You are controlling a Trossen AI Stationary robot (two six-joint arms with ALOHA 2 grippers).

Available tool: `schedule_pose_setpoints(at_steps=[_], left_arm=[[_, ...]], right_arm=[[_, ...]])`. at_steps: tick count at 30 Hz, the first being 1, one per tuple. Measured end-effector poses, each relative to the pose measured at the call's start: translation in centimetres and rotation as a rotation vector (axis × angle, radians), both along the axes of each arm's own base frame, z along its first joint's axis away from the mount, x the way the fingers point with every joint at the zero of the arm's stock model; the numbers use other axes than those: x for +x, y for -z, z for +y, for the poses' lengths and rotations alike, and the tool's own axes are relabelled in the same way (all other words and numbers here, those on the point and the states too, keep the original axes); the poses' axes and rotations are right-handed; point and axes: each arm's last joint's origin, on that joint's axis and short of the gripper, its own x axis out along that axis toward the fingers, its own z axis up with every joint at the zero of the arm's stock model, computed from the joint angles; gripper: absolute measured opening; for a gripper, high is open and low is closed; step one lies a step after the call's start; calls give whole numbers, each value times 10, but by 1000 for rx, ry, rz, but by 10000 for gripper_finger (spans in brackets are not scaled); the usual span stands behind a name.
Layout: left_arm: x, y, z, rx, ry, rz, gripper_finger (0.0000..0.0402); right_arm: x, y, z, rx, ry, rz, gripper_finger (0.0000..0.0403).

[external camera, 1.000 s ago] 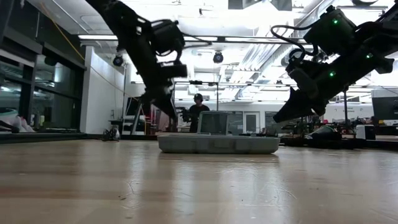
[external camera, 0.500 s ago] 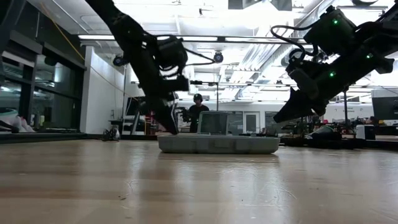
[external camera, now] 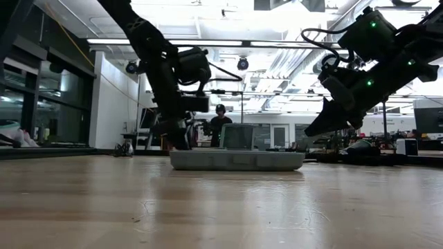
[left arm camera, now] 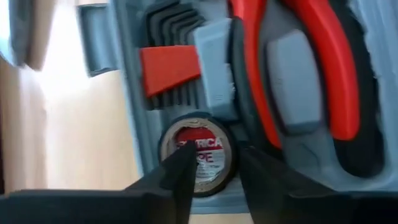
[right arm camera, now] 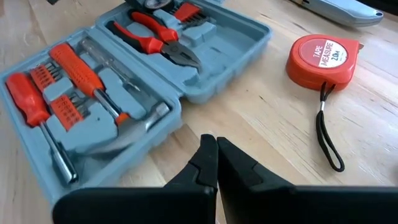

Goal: Prefit tool cases

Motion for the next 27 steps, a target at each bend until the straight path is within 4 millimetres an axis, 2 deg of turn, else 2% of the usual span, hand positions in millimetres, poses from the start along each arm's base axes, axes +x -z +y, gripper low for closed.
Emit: schedule_pose_setpoints(at_steps=[4, 6, 14, 27], left_arm=[[-6, 2, -2, -44, -17, 48, 24], [-8, 3, -2, -54, -25, 69, 11], [-6, 1, -5, 32, -52, 75, 4], [-15, -37, -9, 136, -79, 0, 1]], right_arm=[[0, 0, 0, 0, 0, 0, 0], [0, 0, 0, 0, 0, 1, 0], [0, 0, 0, 3, 2, -1, 0], [0, 1, 0, 3, 2, 6, 0]])
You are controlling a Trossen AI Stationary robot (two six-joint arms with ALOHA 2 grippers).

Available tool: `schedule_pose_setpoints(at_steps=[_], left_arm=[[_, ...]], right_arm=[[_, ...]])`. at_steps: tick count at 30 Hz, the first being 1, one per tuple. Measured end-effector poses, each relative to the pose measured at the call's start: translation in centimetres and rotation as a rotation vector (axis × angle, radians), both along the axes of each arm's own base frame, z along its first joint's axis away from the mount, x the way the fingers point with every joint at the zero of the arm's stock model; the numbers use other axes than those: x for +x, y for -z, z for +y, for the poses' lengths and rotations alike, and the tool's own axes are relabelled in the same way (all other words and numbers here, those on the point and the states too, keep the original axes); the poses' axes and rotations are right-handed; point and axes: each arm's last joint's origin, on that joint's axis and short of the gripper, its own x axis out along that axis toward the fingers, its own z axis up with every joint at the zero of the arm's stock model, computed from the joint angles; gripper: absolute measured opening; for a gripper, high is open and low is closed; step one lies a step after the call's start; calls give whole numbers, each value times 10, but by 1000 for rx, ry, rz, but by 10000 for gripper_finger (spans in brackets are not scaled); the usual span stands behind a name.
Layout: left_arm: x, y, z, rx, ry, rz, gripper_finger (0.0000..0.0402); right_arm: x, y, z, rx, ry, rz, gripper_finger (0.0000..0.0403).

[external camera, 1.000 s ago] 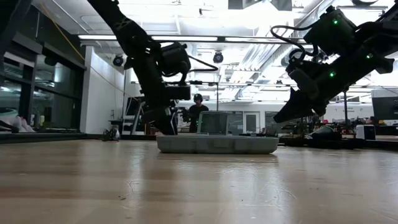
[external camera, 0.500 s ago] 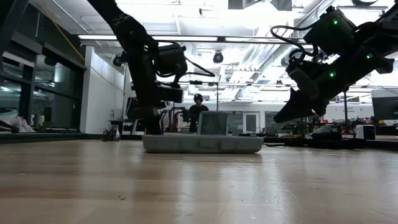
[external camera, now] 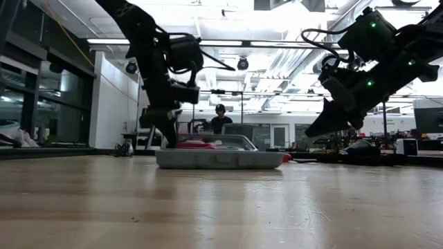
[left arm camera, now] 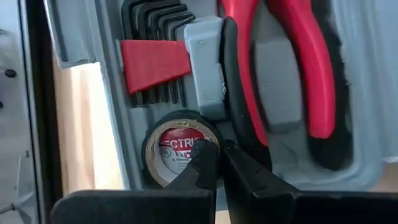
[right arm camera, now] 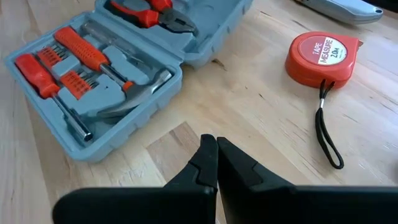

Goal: Prefit tool cases

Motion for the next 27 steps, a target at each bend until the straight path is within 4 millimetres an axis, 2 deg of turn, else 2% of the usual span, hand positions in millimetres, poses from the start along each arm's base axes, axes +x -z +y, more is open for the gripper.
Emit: schedule_pose_setpoints(at_steps=[5, 12, 16, 20, 27], left_arm=[[-3, -12, 0, -12, -2, -41, 0], [-4, -19, 2, -187, 64, -138, 0], [-7, -18, 6, -135, 26, -101, 0], [-16, -16, 14, -118, -28, -31, 0], [-43, -3, 40, -213, -154, 23, 0]], right_arm=[[0, 0, 0, -1, -1, 1, 0], [0, 0, 0, -7, -3, 3, 0], [0, 0, 0, -7, -3, 3, 0], [0, 0, 0, -6, -3, 9, 0], [-1, 1, 0, -6, -3, 21, 0]])
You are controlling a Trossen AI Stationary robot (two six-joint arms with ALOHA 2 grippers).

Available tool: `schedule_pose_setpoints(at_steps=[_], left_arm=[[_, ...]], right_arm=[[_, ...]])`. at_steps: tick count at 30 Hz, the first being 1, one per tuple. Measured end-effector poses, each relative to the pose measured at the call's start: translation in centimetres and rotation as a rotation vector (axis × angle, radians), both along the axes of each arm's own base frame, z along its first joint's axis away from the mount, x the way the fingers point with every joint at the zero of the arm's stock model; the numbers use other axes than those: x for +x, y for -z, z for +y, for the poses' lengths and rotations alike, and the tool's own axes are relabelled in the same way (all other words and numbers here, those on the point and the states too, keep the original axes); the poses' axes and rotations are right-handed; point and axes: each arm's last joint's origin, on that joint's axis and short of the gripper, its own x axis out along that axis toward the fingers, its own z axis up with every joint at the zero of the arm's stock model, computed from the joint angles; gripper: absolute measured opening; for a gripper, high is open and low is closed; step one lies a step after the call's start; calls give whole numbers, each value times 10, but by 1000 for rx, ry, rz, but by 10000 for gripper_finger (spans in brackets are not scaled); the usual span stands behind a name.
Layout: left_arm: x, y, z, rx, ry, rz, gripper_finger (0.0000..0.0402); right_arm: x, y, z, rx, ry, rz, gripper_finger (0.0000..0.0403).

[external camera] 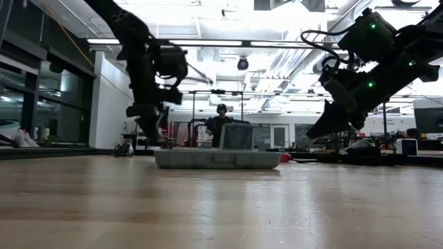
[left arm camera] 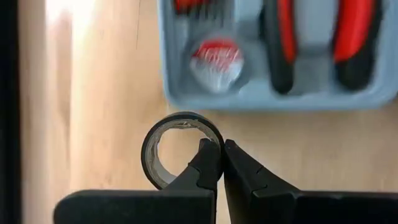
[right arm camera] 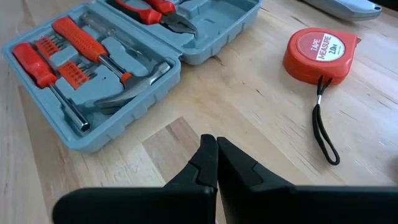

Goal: Prefit tool cases

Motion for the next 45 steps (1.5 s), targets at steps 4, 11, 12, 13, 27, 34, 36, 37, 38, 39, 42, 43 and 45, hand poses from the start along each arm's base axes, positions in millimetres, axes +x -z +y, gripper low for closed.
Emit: schedule_pose_setpoints(at_steps=[4, 11, 12, 13, 27, 34, 36, 37, 38, 39, 42, 43, 45], left_arm=[[-13, 8, 11, -52, -65, 5, 0], [-27, 18, 17, -76, -139, 17, 3], [-28, 19, 17, -80, -153, 16, 6], [-28, 19, 18, -82, -164, 14, 10], [-27, 18, 21, -43, -221, -8, 78], [-25, 17, 20, -38, -237, -25, 115], [-21, 15, 18, -35, -227, -52, 122], [-20, 15, 17, -34, -221, -61, 123], [-18, 14, 16, -32, -214, -75, 125], [-15, 14, 14, -27, -206, -86, 125], [-10, 13, 10, -18, -183, -107, 126], [-8, 13, 8, -15, -174, -116, 126], [-4, 11, 5, -8, -156, -131, 126]], right_arm=[[0, 0, 0, 0, 0, 1, 0], [0, 0, 0, -3, 4, 4, 0], [0, 0, 0, -3, 4, 4, 0], [0, 0, 0, -3, 4, 4, 0], [0, 0, 0, 1, 11, 1, 0], [0, 0, 0, 1, 11, 2, 0], [0, 0, 0, 1, 11, 1, 0], [0, 0, 0, 1, 11, 2, 0], [0, 0, 0, 1, 11, 1, 0], [0, 0, 0, 1, 11, 1, 0], [0, 0, 0, 1, 11, 2, 0], [0, 0, 0, 1, 11, 2, 0], [0, 0, 0, -3, 15, 2, 0]])
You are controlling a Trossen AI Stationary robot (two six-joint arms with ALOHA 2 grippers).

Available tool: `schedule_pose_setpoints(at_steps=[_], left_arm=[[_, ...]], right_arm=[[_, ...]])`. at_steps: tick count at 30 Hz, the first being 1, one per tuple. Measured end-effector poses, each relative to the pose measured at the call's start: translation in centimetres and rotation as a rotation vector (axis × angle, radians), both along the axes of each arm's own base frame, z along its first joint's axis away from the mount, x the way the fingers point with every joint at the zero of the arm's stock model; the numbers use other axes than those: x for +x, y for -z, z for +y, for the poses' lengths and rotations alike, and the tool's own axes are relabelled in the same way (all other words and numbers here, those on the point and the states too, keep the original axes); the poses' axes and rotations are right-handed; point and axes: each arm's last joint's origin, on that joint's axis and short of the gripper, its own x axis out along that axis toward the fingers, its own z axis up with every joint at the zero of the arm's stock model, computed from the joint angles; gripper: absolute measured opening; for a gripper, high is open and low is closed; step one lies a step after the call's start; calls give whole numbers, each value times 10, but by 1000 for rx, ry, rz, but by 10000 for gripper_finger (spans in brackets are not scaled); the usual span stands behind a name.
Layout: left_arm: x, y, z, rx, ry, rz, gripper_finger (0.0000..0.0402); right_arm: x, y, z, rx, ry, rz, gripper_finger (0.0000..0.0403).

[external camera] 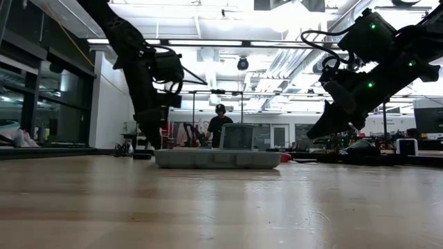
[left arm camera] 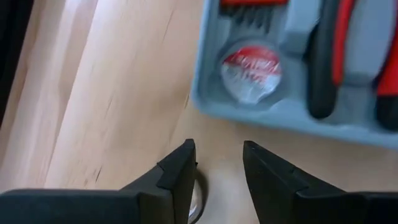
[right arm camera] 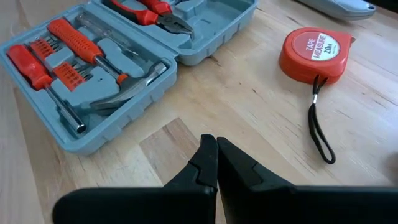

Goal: Prefit tool cases

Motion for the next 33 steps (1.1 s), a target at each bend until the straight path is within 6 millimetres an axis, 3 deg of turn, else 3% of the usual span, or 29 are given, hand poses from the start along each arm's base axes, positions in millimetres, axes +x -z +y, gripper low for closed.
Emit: schedule_pose_setpoints(at_steps=[13, 23, 26, 33], left_arm=[[36, -16, -25, 59, 172, -186, 126], [38, -17, -30, 29, 176, -214, 126], [39, -13, -29, 21, 174, -203, 126], [44, 17, -26, -4, 158, -113, 126]], right_arm=[[0, 0, -1, -17, 22, 0, 0], [0, 0, -1, -19, 23, 1, 0], [0, 0, -1, -19, 23, 0, 0], [0, 0, -1, -19, 23, 1, 0]])
